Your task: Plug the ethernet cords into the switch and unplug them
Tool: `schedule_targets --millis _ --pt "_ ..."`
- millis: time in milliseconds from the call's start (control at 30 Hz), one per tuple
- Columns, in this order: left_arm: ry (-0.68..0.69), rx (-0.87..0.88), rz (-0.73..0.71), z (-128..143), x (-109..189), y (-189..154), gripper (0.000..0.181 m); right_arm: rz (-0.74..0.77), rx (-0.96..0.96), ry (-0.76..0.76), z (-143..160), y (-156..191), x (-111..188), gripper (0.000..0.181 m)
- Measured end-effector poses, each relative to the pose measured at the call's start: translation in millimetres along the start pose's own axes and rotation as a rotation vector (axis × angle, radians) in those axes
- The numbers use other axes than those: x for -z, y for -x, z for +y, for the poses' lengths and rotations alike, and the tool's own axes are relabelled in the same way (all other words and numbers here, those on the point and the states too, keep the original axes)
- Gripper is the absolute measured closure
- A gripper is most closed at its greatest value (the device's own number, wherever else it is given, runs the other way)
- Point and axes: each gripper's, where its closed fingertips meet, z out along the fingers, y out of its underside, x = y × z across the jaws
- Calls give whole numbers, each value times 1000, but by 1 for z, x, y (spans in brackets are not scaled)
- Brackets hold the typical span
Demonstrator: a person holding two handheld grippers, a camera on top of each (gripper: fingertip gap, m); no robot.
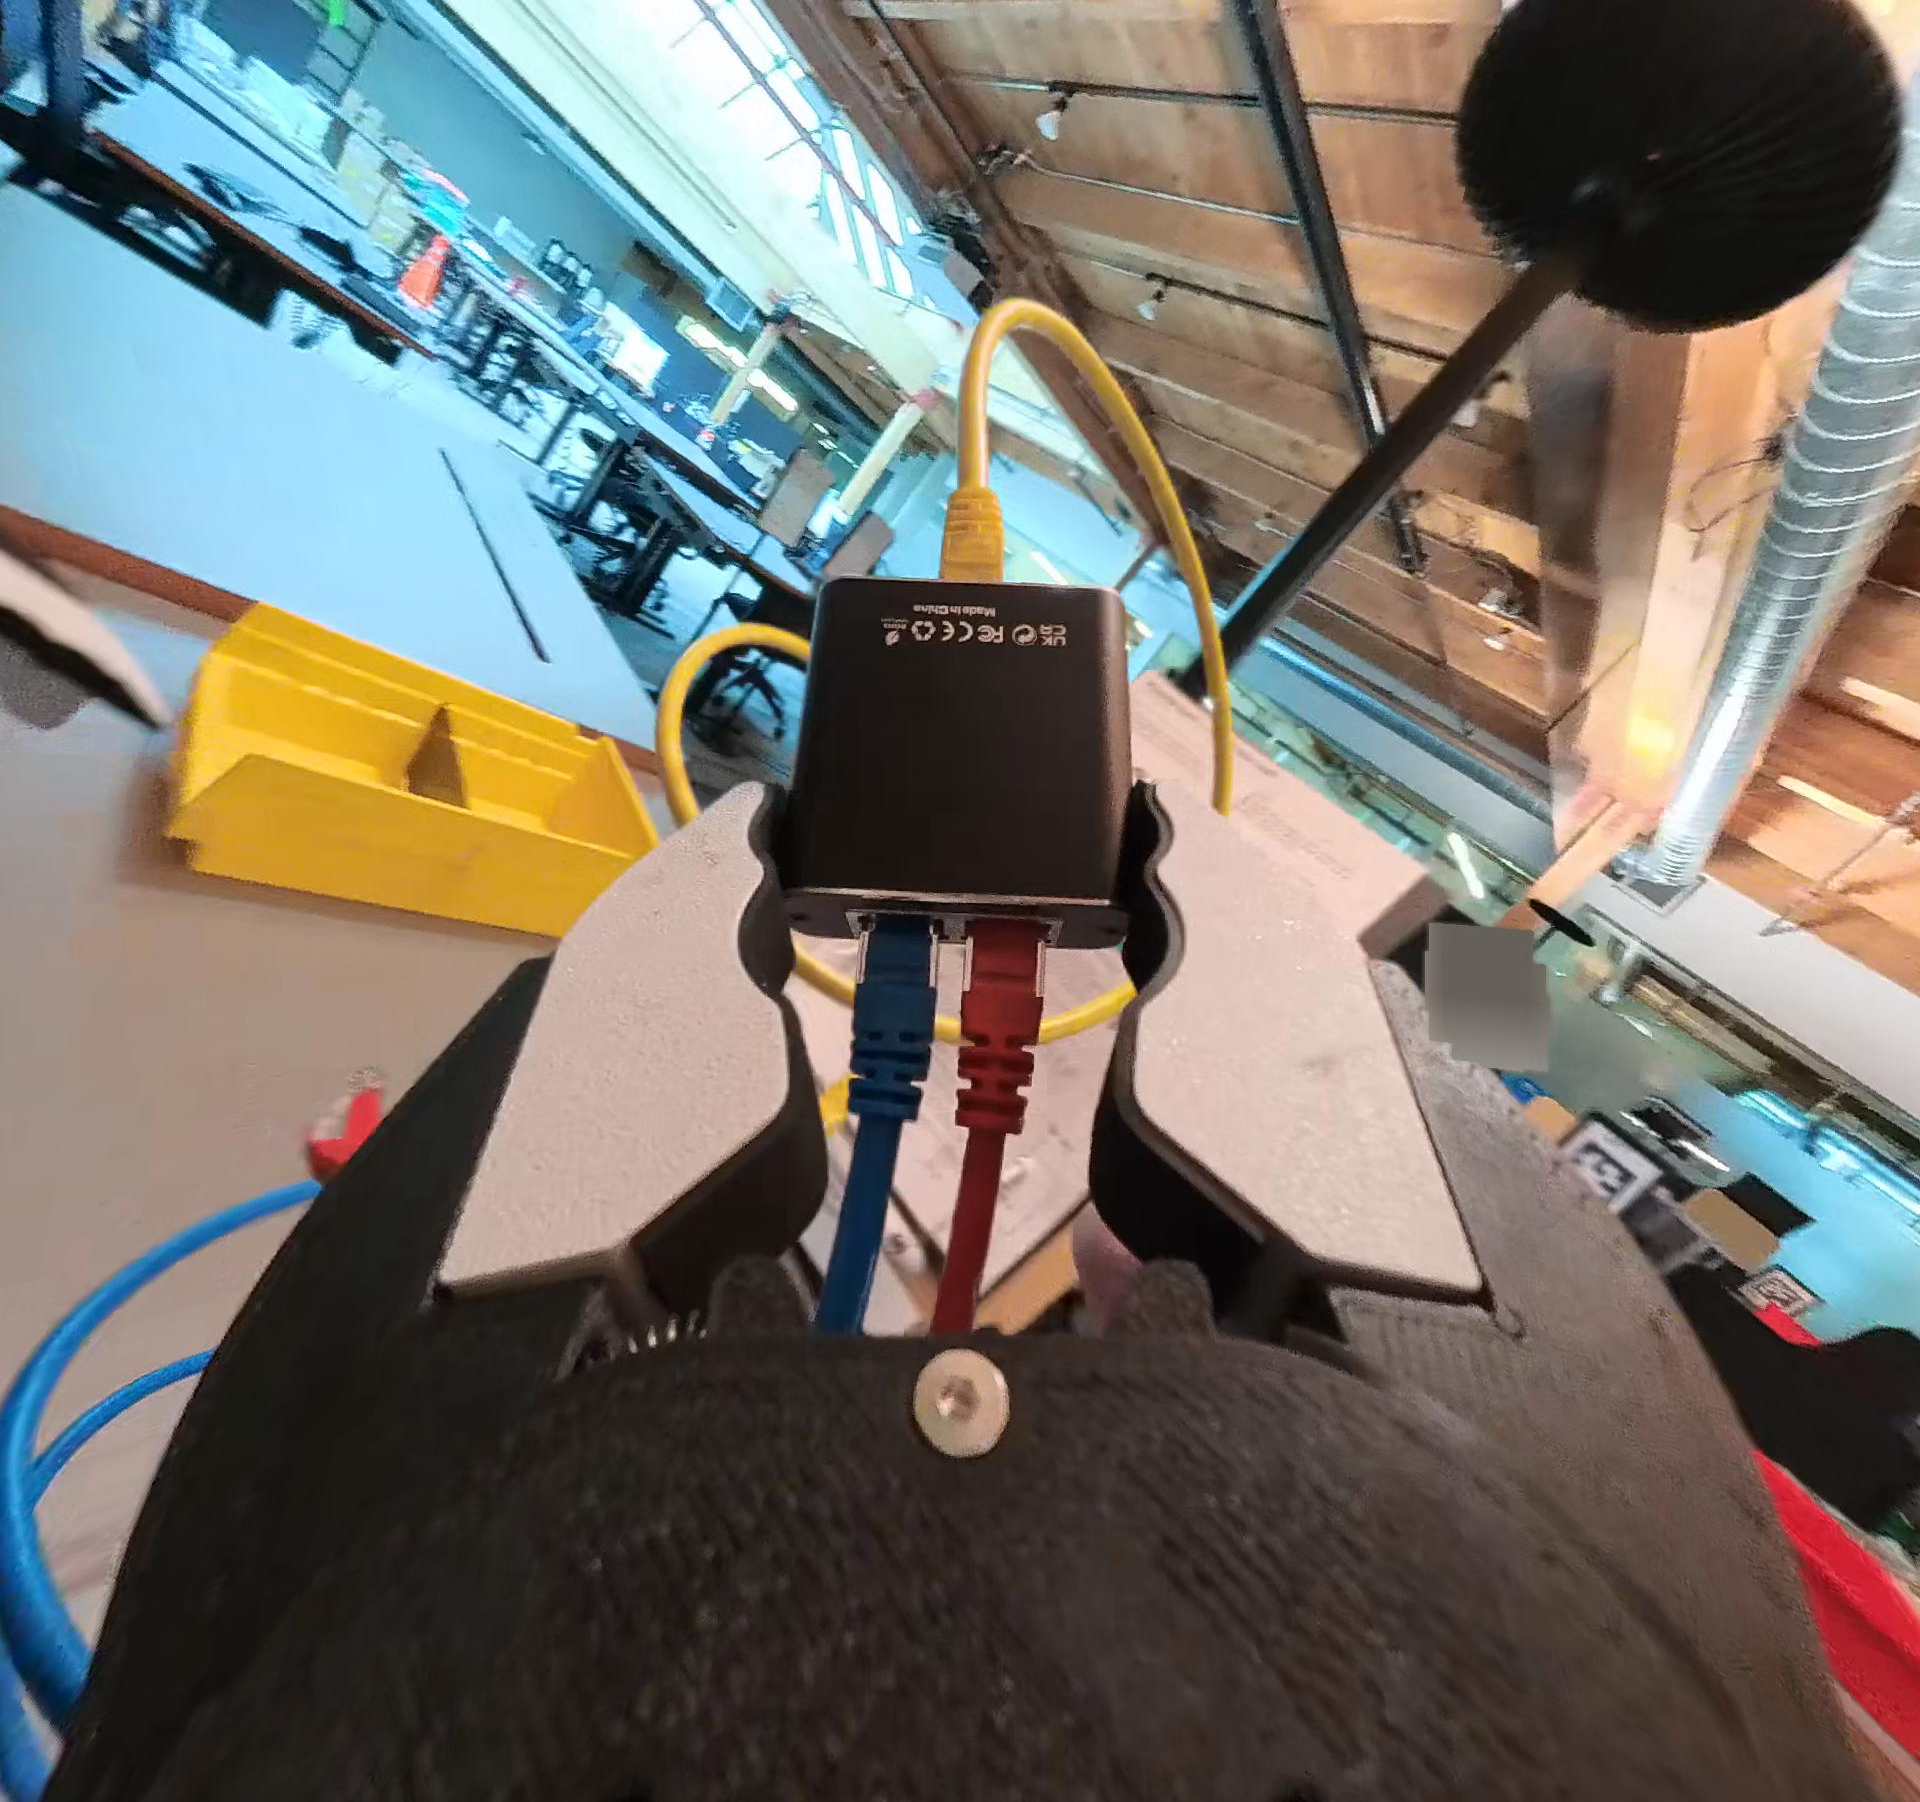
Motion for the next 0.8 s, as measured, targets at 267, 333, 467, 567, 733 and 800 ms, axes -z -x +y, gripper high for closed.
schedule_targets --millis 267,333,467,567,733,800 --pt "39 31 70 16 -14 -6 118 119 99 151 16 -78 13 119" --pt "44 34 83 18 -18 -9 118 132 134 223 33 -87 20 119" --pt "95 -7 102 27 -19 -14 118 103 17 145 22 -87 25 119" --pt "131 -12 114 33 -21 -15 117 25 21 112 1 -67 14 119" --pt "160 3 141 38 -27 -21 117 -48 -36 -27 -53 -44 -7 119" --pt "174 -1 147 41 -29 -24 117 -37 -45 -59 -66 -41 -13 119"
